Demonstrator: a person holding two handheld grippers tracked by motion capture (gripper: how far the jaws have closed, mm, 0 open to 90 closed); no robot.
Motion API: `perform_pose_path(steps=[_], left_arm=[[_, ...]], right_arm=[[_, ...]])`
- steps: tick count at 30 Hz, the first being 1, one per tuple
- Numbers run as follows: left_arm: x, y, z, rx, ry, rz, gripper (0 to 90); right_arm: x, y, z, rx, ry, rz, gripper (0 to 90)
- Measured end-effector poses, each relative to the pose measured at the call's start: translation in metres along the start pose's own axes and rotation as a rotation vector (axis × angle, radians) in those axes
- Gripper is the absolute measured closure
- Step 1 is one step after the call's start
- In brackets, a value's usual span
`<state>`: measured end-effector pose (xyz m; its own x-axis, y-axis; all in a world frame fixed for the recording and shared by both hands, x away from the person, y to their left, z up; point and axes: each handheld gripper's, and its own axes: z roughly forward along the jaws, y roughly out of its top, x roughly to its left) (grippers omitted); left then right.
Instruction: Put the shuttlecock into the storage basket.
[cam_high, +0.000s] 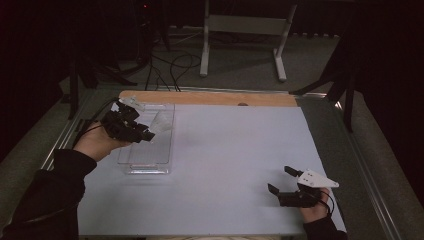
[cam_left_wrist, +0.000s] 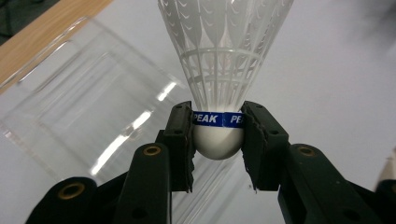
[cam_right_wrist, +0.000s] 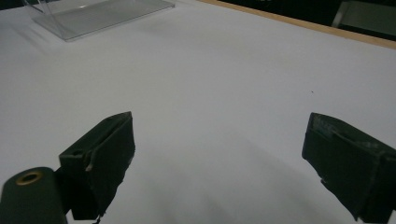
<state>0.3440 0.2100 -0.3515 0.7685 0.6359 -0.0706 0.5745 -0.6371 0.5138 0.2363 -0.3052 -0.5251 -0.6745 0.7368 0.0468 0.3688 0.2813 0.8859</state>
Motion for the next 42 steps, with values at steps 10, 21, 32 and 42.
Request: perform_pose_path(steps=[10,21,32,42], left_arm=[[0.01,-0.016,-0.007,0.005,0.017,-0.044,65.9],[0.021,-0.032,-0.015,-0.005,0.041,-0.108,65.9],[0.032,-0.052,-0.006,0.002,0.073,-0.195,65.9],[0.044,-0.069,0.006,-0.024,0.097,-0.275,65.8]], right_arm=[[0.001,0.0,0.0,0.001,-0.001,0.003,9.5],[0.0,0.001,0.001,0.003,-0.001,-0.002,9.5],[0.001,0.001,0.001,0.007,0.0,-0.005,9.5],[0.002,0.001,0.001,0.01,0.003,-0.008,9.5]])
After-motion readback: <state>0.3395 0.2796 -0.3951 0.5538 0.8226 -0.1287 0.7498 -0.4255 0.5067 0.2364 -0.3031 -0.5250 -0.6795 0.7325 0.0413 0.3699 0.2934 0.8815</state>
